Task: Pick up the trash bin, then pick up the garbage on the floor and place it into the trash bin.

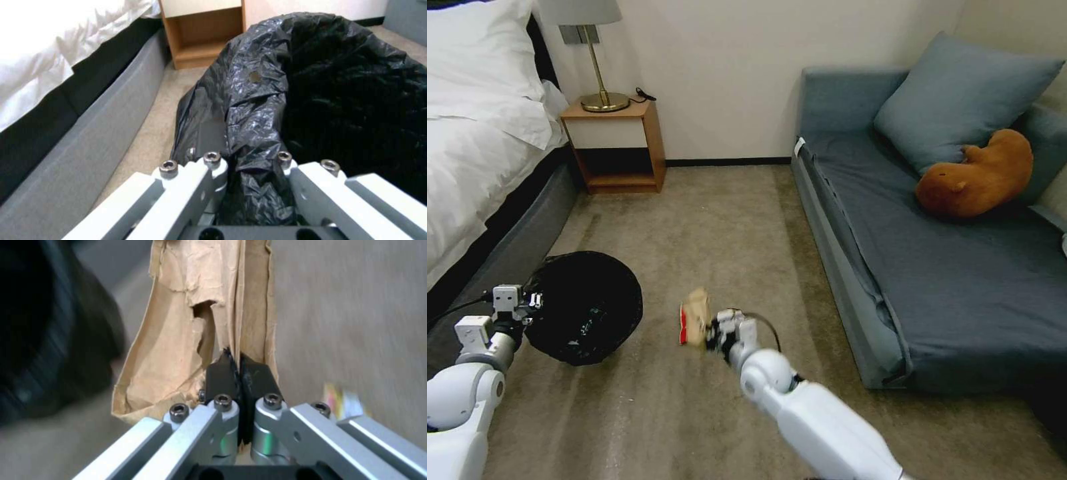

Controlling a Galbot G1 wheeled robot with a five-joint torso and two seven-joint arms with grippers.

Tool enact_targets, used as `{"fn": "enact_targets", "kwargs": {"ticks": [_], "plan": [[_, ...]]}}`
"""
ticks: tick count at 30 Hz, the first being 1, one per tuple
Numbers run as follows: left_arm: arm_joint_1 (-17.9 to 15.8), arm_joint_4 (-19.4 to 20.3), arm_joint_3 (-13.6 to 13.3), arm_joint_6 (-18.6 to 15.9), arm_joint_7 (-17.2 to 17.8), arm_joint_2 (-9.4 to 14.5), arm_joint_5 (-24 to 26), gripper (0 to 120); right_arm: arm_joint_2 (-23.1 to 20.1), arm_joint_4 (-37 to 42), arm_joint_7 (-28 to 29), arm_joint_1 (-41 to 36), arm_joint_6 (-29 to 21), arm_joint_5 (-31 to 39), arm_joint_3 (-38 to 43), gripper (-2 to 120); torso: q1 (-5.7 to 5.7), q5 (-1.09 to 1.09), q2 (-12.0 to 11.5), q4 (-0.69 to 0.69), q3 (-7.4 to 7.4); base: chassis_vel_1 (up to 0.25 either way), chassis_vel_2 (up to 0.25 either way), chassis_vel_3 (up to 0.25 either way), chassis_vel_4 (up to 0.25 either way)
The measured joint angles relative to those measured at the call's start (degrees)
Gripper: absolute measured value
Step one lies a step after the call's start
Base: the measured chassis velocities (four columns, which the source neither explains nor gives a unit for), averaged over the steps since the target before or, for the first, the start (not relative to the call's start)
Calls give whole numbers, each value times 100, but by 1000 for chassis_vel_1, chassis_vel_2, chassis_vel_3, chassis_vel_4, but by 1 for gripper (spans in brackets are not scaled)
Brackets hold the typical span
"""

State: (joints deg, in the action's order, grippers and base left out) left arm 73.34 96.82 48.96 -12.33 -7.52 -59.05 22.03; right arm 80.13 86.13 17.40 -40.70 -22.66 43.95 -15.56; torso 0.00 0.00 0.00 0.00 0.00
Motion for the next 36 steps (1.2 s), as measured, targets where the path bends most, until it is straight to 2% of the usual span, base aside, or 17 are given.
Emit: {"fn": "enact_targets", "kwargs": {"ticks": [4, 9, 16, 26, 32, 36], "plan": [[-10, 68, -85, 10, 0, -82, -5, 4, 216, 73, 4, 557, 22, 554, -71, 0, 0, 0, 0, 0, 0, 0, 0, 0, 0], [-9, 205, -157, 58, -1, -170, -14, 4, 538, 97, 19, 904, 129, 1140, -248, 0, 0, 0, 0, 1, 0, 0, 0, 0, 0], [-9, 301, -162, 62, 15, -193, 21, 4, 902, 113, 59, 983, 199, 1417, -463, 0, 0, 0, 0, 1, 0, 0, 0, 0, 0], [-72, 308, -188, 62, 46, -264, 78, 4, 1127, 235, 38, 653, 279, 1228, -1038, 0, 0, -1, 0, 0, -1, 0, 0, 0, 0], [-124, 327, -271, 52, 46, -351, 12, 4, 1179, -232, -57, 657, 444, 792, -1216, 0, 0, 0, 0, 0, 0, 0, 0, 0, 0], [-112, 349, -288, 52, 33, -394, -29, 4, 1097, -273, -34, 646, 463, 611, -1213, 1, 0, 0, 0, 0, -1, 0, 0, 0, 0]]}}
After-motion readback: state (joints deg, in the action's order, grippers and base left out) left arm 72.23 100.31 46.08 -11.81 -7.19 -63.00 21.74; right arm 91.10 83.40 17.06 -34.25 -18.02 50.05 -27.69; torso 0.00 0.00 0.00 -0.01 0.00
